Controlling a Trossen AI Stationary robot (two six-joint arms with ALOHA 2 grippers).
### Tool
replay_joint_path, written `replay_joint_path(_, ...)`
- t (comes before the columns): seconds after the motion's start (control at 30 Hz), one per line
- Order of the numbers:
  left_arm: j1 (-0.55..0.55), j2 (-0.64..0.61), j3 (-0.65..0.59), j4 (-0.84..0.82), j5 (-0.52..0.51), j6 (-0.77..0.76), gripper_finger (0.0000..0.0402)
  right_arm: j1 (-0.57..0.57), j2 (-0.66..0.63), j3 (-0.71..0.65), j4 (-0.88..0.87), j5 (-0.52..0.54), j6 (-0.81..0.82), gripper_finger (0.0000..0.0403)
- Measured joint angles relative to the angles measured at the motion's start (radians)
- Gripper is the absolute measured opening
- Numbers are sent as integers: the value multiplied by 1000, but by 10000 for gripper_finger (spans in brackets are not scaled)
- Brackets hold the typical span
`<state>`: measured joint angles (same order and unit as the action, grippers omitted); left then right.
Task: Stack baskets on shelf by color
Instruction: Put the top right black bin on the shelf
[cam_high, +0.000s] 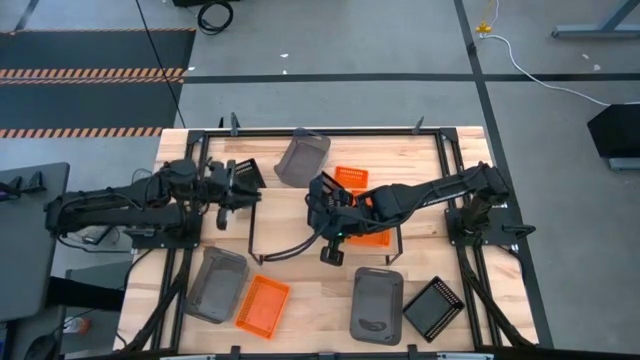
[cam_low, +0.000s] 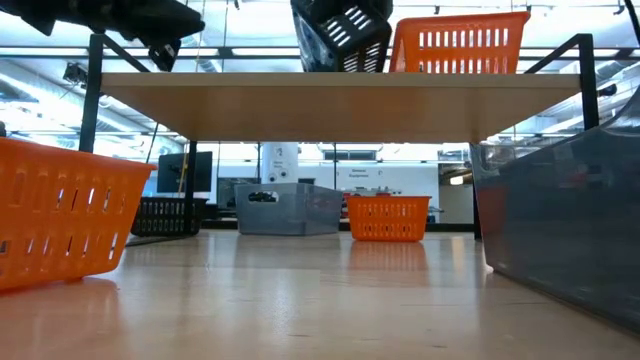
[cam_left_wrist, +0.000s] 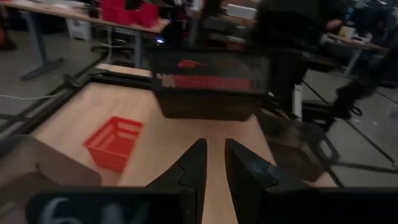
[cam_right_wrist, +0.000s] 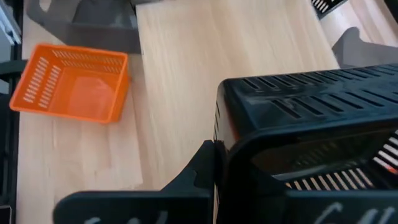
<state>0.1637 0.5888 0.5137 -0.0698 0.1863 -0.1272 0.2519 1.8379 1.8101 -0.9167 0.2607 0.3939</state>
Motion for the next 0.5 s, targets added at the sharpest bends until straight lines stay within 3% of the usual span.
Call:
replay_joint_path(0.27,-153,1,0,-4,-167,27,60,-1,-5,0,-30,-46,22,22)
replay_joint_path(0.5,-171,1,0,19,-210,53,61,-1,-5,-1,-99,-41,14,37)
